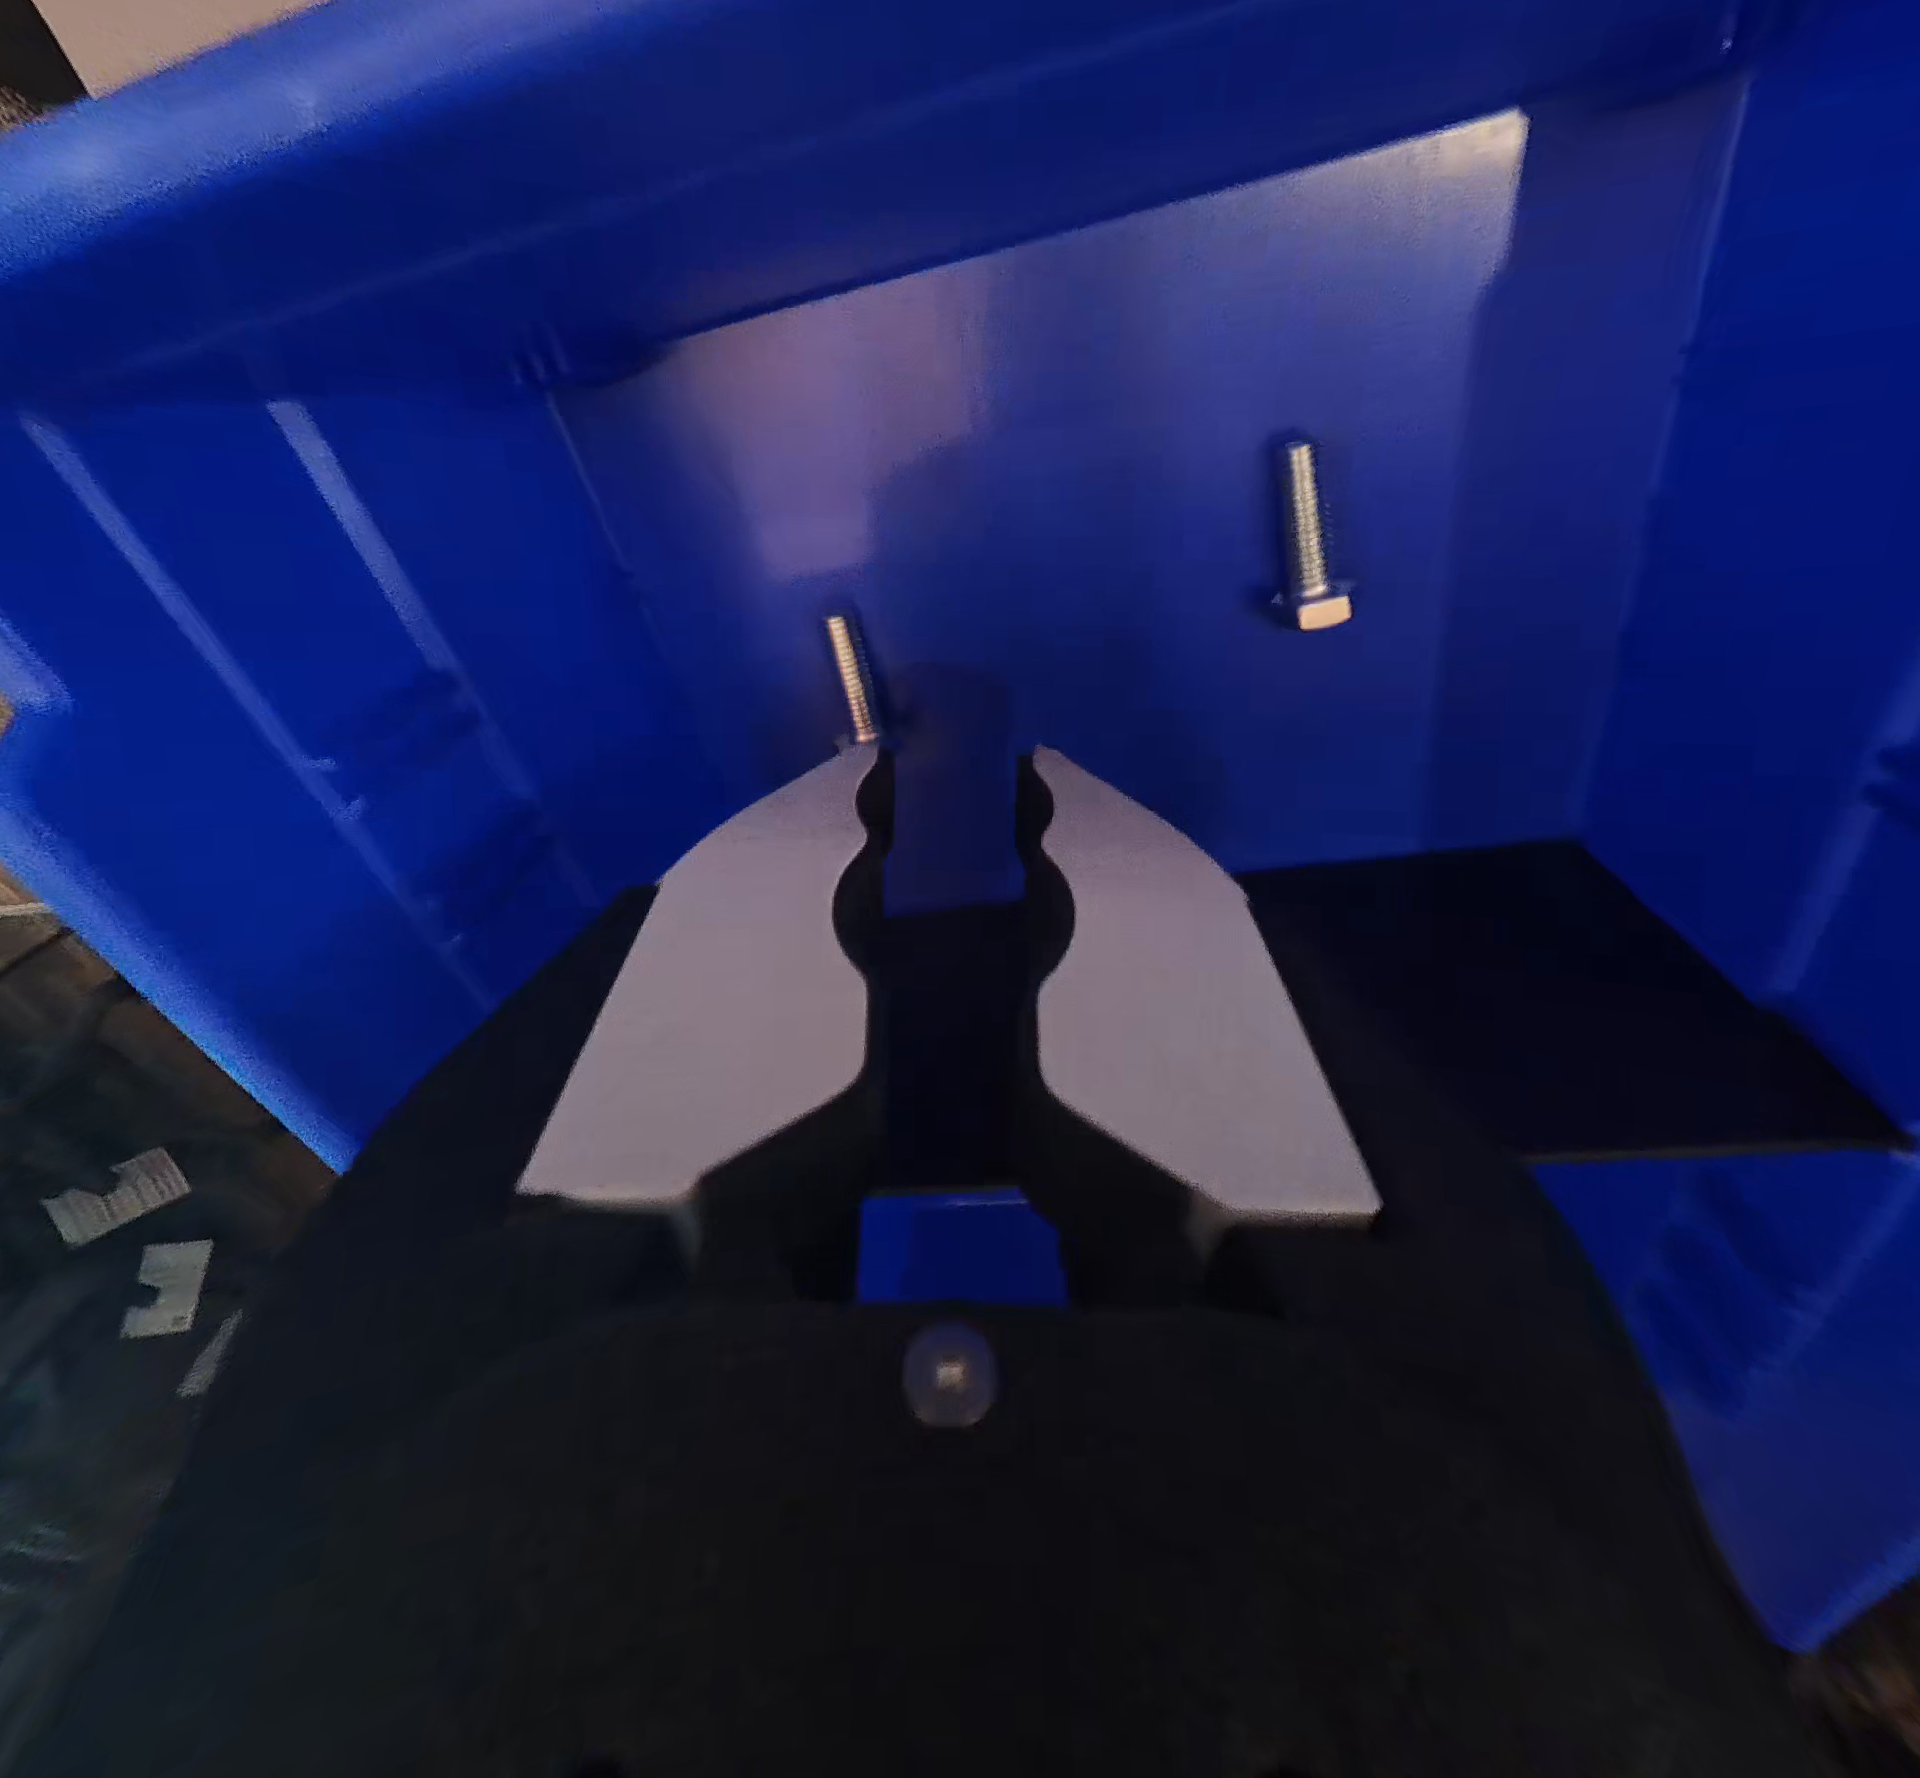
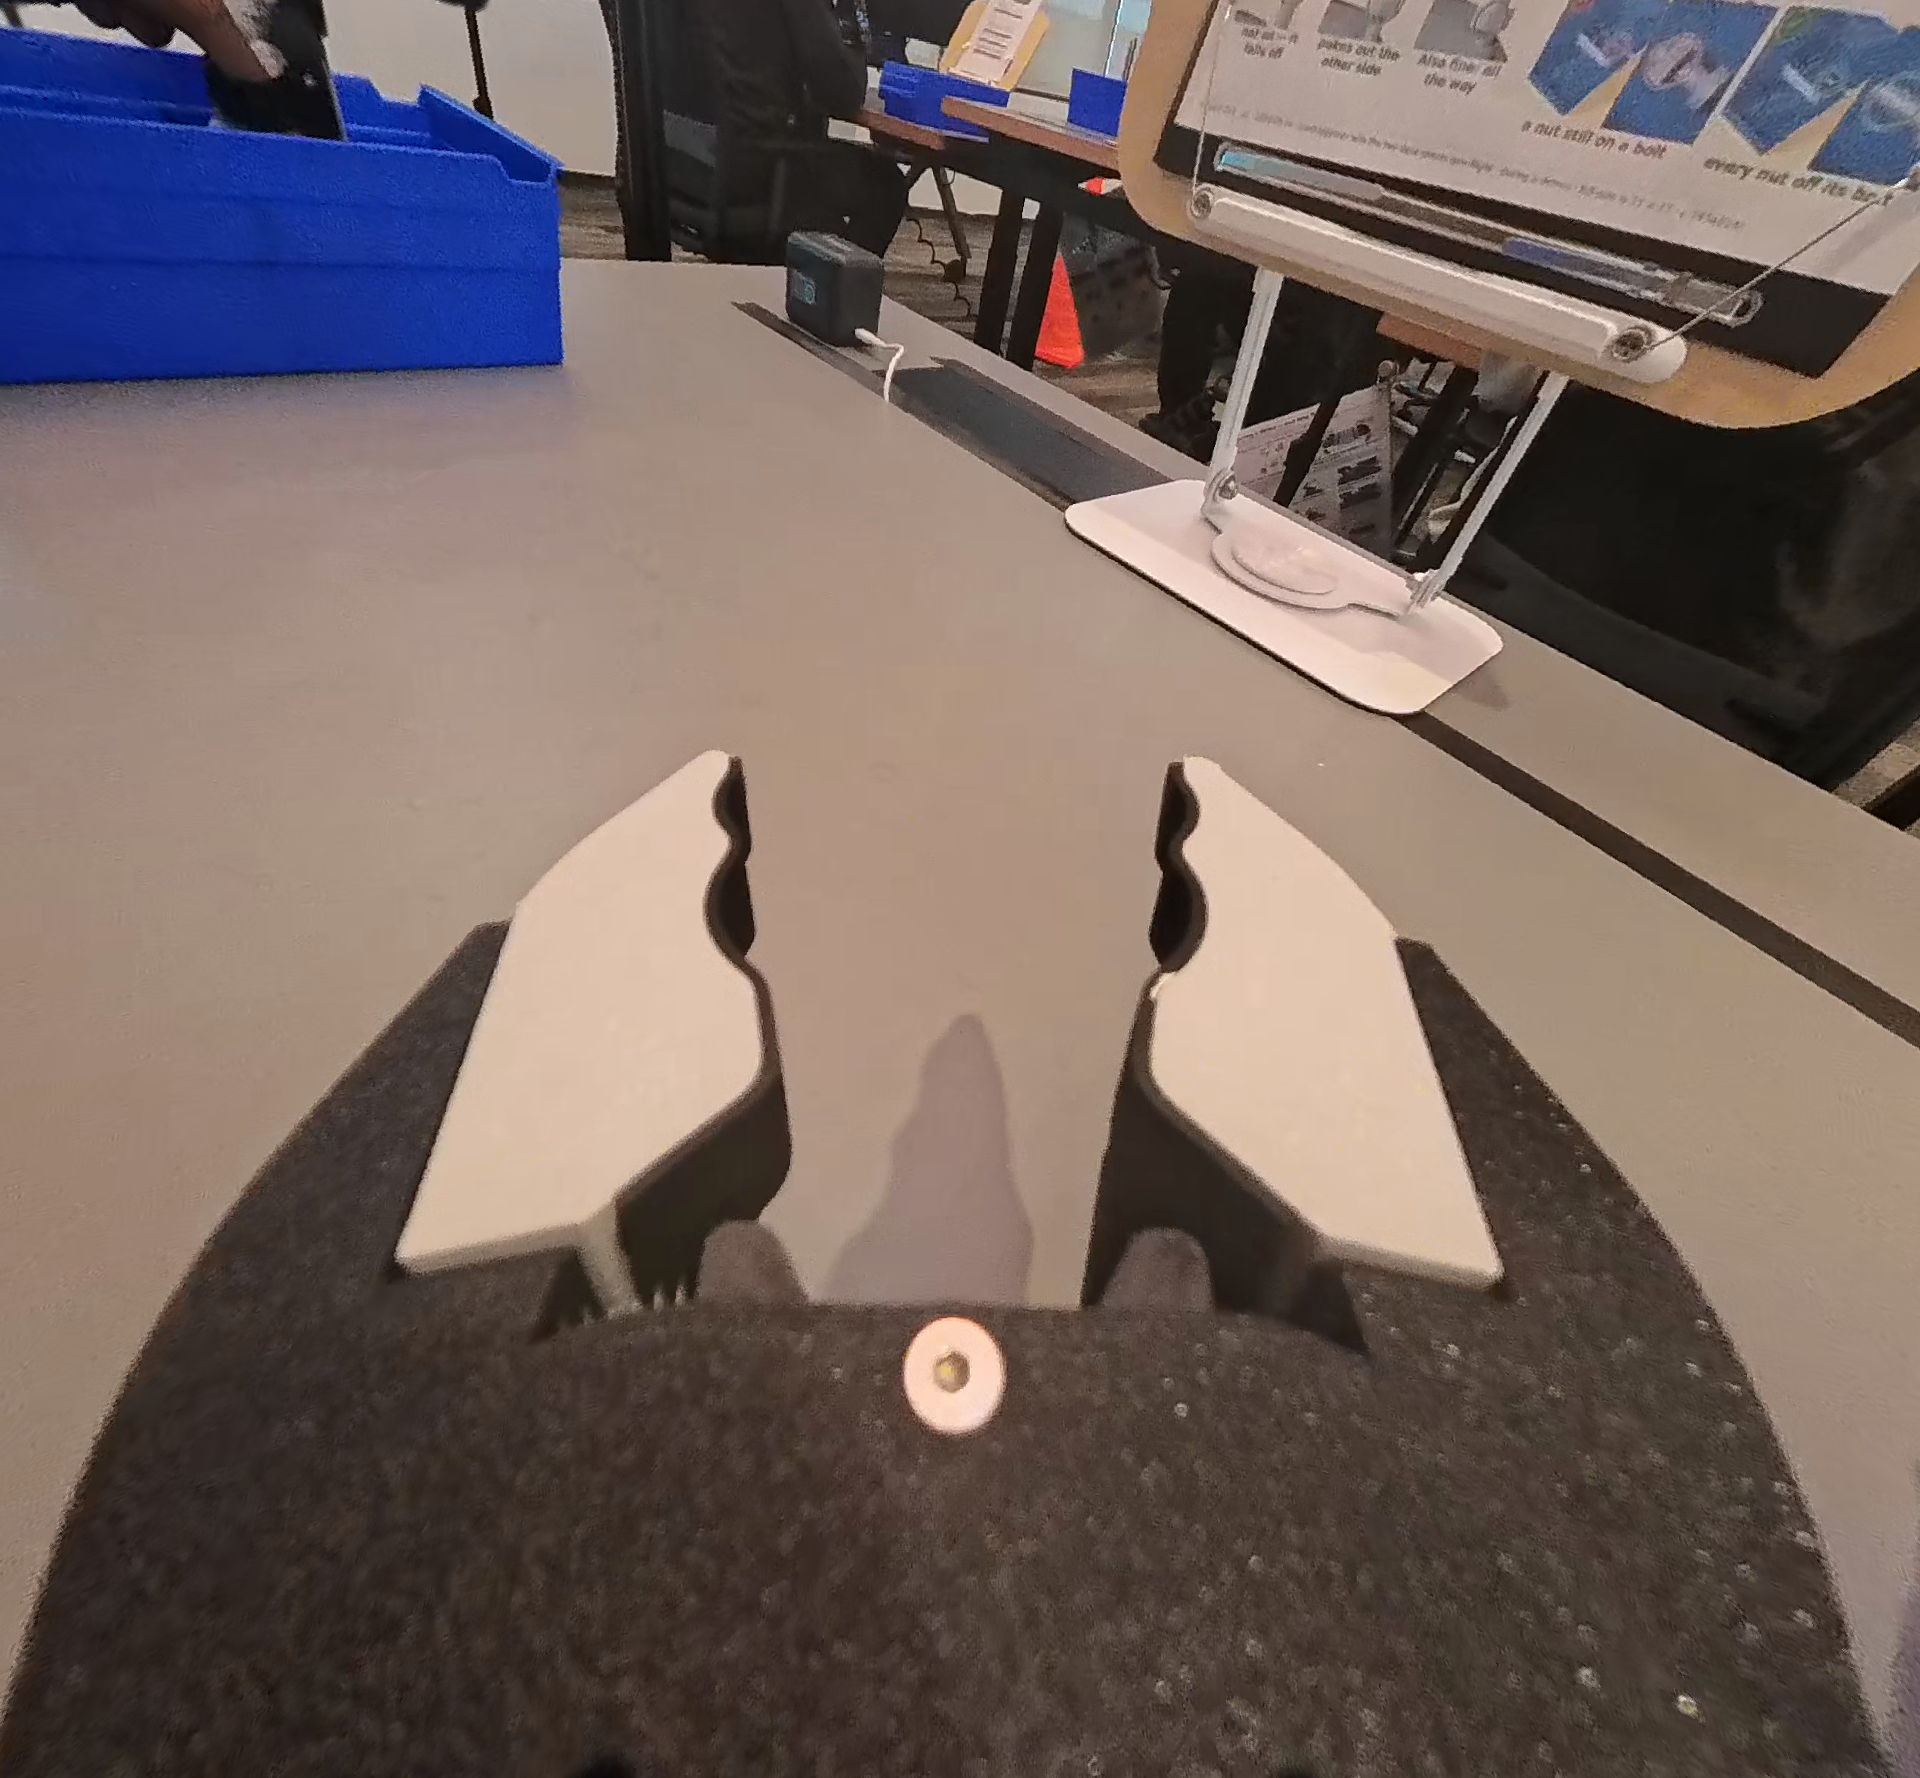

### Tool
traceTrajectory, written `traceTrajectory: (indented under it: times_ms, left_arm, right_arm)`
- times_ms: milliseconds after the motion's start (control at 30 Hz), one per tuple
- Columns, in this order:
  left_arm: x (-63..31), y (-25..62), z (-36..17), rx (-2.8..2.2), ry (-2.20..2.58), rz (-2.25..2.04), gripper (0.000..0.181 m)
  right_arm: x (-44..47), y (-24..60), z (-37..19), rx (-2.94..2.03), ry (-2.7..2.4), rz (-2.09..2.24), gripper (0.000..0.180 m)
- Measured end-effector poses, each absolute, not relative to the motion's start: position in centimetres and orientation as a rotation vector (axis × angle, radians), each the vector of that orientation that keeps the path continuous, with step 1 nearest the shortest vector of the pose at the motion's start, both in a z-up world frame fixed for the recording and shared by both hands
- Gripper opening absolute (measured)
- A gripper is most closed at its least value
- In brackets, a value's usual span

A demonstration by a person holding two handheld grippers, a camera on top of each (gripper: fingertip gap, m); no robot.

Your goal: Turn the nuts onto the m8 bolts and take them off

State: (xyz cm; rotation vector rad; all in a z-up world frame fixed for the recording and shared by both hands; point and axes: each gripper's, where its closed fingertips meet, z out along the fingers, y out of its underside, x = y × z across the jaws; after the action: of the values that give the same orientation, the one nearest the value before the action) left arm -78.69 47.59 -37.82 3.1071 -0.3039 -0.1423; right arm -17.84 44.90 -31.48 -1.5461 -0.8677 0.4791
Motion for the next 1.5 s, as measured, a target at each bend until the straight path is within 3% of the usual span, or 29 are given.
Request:
traceTrajectory:
  times_ms: [533, 1067, 1200, 1500]
  left_arm:
    - [-80.3, 47.3, -39.3, 2.947, -0.177, -0.282, 0.015]
    - [-80.9, 46.9, -39.8, 2.92, -0.122, -0.289, 0.025]
    - [-81.0, 46.6, -40.3, 2.91, -0.121, -0.263, 0.017]
    - [-81.0, 46.7, -39.9, 2.931, -0.204, -0.257, 0.016]
  right_arm:
    - [-17.6, 44.5, -30.4, -1.508, -0.863, 0.474, 0.076]
    - [-17.7, 44.4, -30.3, -1.504, -0.869, 0.473, 0.078]
    - [-17.7, 44.4, -30.3, -1.503, -0.865, 0.472, 0.078]
    - [-17.8, 44.3, -30.2, -1.5, -0.866, 0.485, 0.077]
